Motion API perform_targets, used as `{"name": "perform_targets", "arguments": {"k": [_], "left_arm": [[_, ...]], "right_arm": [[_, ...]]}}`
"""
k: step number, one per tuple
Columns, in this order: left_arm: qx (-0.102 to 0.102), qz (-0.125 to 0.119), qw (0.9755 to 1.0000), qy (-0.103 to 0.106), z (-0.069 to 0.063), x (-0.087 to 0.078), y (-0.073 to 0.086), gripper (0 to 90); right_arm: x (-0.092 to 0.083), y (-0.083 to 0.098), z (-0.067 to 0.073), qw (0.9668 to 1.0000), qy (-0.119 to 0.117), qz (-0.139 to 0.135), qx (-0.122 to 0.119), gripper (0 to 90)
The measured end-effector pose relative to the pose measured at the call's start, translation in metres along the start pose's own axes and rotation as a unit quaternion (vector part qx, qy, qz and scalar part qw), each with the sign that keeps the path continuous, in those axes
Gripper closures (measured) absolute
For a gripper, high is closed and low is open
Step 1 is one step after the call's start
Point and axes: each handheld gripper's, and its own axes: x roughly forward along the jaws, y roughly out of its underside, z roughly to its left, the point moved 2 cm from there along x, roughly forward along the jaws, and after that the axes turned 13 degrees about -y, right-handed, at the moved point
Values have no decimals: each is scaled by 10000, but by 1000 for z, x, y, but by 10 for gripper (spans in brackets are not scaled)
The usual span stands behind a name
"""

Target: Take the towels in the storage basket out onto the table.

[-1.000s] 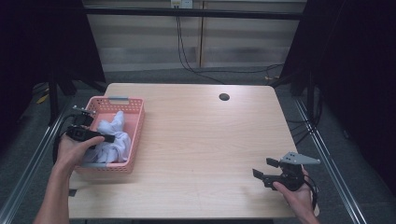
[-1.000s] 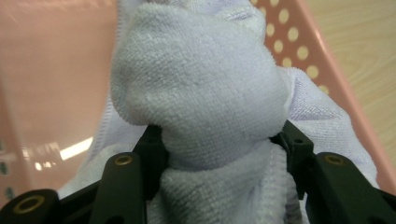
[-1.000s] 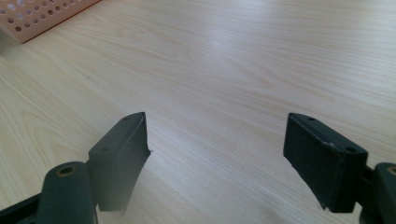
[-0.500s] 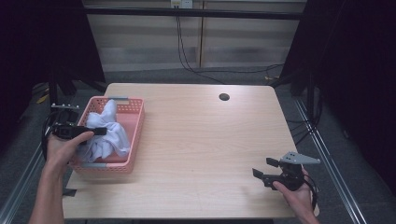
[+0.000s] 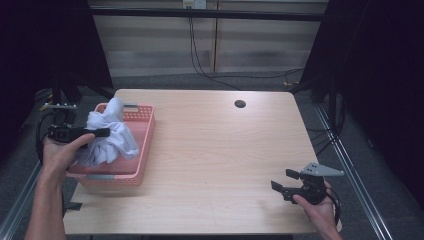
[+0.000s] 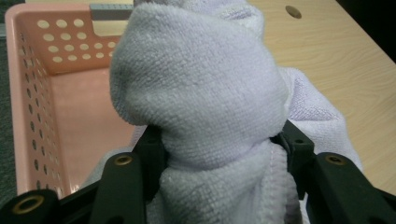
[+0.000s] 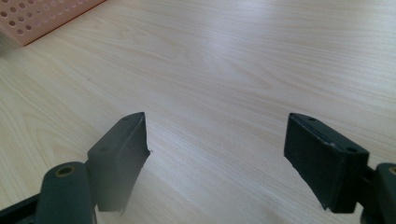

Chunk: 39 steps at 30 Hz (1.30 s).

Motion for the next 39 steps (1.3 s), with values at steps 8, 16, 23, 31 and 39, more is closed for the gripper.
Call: {"name": "perform_targets", "arguments": {"k": [8,16,23,31,39], "left_arm": [[-19,-159,9999,-14,-4,-10,-7,484],[-44,-344,9994,-9,-5,-27,-17,484],[-83,-526,9986,-40,-9,-37,-22,484],[72,-625,9980,5,-23,-44,-35,483],[274,-746,9968,19,-44,-51,-51,481]], "right_arm": [[1,0,1,10000,0,28,-3,211],[-1,0,-1,10000,3,9,9,211],[0,0,-1,10000,-5,7,4,211],[0,0,-1,10000,-12,10,10,211],[-1,0,0,10000,-26,3,5,211]]}}
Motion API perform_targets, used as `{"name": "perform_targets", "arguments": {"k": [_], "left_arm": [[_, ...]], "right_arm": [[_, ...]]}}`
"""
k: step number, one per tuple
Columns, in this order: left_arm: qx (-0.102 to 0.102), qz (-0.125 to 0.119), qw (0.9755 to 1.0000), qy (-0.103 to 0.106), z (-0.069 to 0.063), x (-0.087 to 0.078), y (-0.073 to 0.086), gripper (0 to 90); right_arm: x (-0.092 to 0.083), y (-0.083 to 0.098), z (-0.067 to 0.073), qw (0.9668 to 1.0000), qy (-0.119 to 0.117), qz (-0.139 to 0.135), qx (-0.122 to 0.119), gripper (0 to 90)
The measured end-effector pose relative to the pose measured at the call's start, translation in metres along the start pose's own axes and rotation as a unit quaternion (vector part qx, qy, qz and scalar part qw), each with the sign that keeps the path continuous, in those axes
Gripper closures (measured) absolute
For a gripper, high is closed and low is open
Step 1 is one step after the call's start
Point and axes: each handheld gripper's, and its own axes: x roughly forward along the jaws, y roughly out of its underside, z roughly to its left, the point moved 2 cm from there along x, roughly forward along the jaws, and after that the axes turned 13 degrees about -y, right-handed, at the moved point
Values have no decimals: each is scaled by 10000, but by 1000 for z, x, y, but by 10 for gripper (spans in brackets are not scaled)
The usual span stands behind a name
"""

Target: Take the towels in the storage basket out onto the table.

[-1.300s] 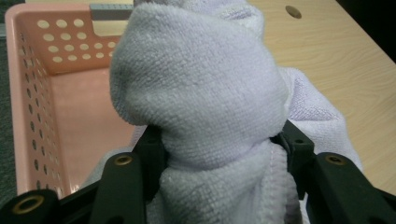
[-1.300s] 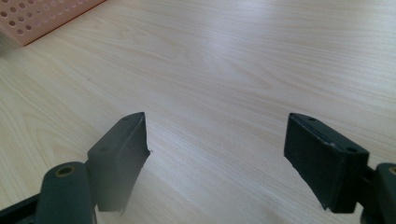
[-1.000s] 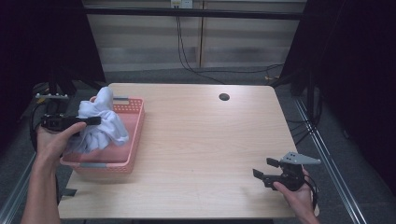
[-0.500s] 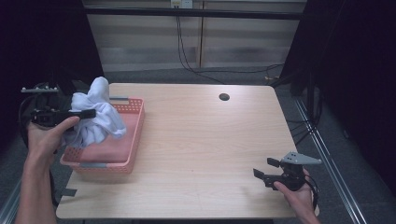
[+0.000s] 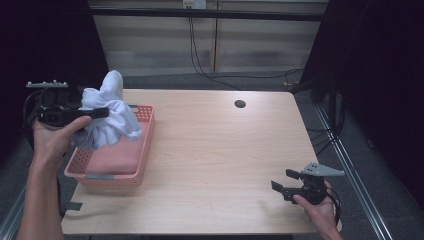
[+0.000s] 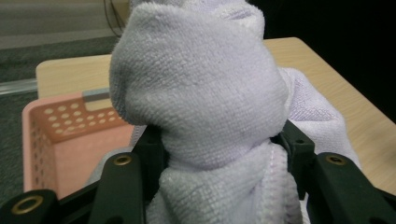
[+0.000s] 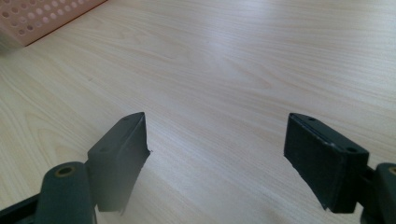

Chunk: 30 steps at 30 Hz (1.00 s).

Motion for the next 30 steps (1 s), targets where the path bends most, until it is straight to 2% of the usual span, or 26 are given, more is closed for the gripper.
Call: {"name": "perform_targets", "arguments": {"k": [7,22,26,30], "left_arm": [[123,-68,9996,233,-21,9,-10,479],[497,7,9964,690,-84,40,-29,478],[688,73,9942,823,-104,50,-32,477],[793,166,9920,970,-125,64,-30,476]], "right_arm": [[0,0,0,10000,0,7,-8,211],[-2,0,0,10000,-12,-16,6,211],[-1,0,0,10000,-16,10,-2,211],[0,0,-1,10000,-27,5,-1,211]]}}
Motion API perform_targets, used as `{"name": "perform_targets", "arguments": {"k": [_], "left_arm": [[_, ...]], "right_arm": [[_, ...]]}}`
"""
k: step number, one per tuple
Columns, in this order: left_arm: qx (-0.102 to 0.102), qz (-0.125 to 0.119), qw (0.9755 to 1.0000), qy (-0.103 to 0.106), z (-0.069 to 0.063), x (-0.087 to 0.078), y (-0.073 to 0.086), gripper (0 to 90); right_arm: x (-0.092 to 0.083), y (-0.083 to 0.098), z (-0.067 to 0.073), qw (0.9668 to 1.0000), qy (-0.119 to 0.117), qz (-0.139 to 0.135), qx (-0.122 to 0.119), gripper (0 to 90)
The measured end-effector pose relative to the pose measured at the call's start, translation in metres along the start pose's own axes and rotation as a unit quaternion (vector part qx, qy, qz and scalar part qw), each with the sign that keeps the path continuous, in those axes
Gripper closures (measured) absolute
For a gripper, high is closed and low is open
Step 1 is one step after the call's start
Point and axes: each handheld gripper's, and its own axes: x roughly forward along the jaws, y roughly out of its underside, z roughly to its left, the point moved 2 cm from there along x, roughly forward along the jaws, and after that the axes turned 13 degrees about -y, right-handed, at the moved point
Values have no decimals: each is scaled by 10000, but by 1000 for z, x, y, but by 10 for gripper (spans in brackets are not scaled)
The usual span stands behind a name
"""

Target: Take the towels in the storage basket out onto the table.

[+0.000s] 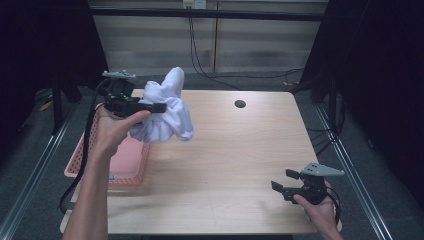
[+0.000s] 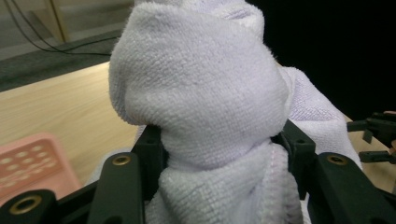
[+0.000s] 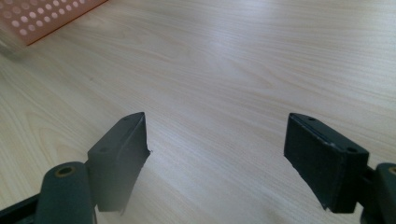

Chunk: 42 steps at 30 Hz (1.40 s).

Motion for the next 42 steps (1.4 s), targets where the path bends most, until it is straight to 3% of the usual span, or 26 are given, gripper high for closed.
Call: {"name": "perform_targets", "arguments": {"k": [8,17,21,25,29,33,35,37,40,42], "left_arm": [[136,158,9993,302,-32,30,6,472],[339,510,9963,610,-69,73,30,465],[461,716,9937,724,-86,93,48,461],[639,982,9891,887,-102,116,68,452],[707,1249,9852,935,-112,137,90,450],[900,1457,9809,921,-123,157,116,424],[863,1395,9818,955,-126,166,128,394],[805,1204,9851,932,-127,167,131,349],[910,1170,9837,1017,-127,164,130,264],[700,1189,9832,1197,-126,161,129,179]], "right_arm": [[-2,1,0,10000,1,-10,5,211],[-1,0,-1,10000,7,13,8,211],[-1,1,0,10000,21,13,12,211],[-1,1,0,10000,5,14,18,211],[-1,1,-1,10000,-12,28,7,211],[0,1,-1,10000,-12,34,-7,211],[0,1,-1,10000,-3,39,-8,211],[0,1,0,10000,-4,37,-19,211],[0,1,1,10000,-13,49,-24,211],[1,1,1,10000,-16,62,-23,211]]}}
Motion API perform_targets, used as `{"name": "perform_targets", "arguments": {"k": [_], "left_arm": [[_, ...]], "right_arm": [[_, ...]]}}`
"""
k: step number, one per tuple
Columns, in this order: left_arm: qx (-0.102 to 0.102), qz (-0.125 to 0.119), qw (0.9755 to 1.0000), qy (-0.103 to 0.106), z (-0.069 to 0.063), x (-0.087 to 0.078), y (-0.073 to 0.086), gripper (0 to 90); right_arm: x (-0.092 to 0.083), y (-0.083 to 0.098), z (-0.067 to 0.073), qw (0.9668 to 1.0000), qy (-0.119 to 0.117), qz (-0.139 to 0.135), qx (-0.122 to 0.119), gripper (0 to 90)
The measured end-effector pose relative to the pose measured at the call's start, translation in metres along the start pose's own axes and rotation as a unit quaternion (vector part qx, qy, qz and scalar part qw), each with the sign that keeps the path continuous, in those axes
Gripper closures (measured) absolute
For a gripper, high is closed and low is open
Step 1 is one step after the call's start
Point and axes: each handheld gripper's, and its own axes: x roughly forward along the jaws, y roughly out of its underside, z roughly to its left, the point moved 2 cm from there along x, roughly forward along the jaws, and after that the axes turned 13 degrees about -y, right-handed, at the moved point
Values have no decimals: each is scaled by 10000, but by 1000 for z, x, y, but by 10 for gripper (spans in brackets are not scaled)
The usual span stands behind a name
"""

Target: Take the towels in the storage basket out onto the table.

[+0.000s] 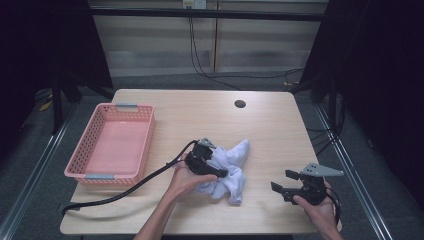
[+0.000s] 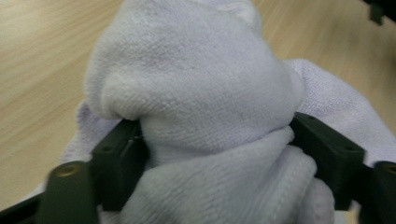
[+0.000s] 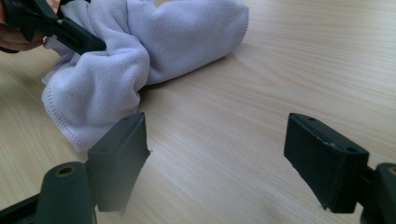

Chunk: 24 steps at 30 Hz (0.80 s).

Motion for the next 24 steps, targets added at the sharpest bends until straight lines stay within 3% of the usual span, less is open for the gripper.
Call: {"name": "perform_targets", "arguments": {"k": [3,4,6,9,11,14,17,18,21,22,24], "left_arm": [[17,8,9999,-139,1,-7,-1,155],[-125,-105,9998,-111,1,-9,-1,154],[-111,-311,9995,7,4,-17,0,153],[-245,-547,9981,117,14,-30,1,155],[-174,-622,9979,-20,16,-42,0,156],[-153,-723,9973,-1,15,-51,0,157],[-80,-705,9971,-259,13,-67,2,158],[-80,-705,9971,-259,13,-67,2,167],[-69,-950,9952,-222,6,-86,11,309],[-69,-950,9952,-222,6,-86,11,292],[-42,-984,9948,-275,2,-94,19,358]], "right_arm": [[1,0,-1,10000,12,24,12,221],[2,0,-1,10000,-9,24,19,221],[2,-1,-1,10000,-16,7,36,212],[5,-2,2,10000,-85,47,10,206],[8,-4,4,9999,-124,89,-15,203],[11,-8,7,9998,-163,76,-73,195],[18,-18,14,9995,-244,92,-168,194],[18,-18,14,9995,-244,92,-168,194],[29,-34,22,9985,-411,65,-362,236],[34,-39,25,9982,-465,64,-379,252],[39,-44,27,9975,-528,75,-454,265]]}}
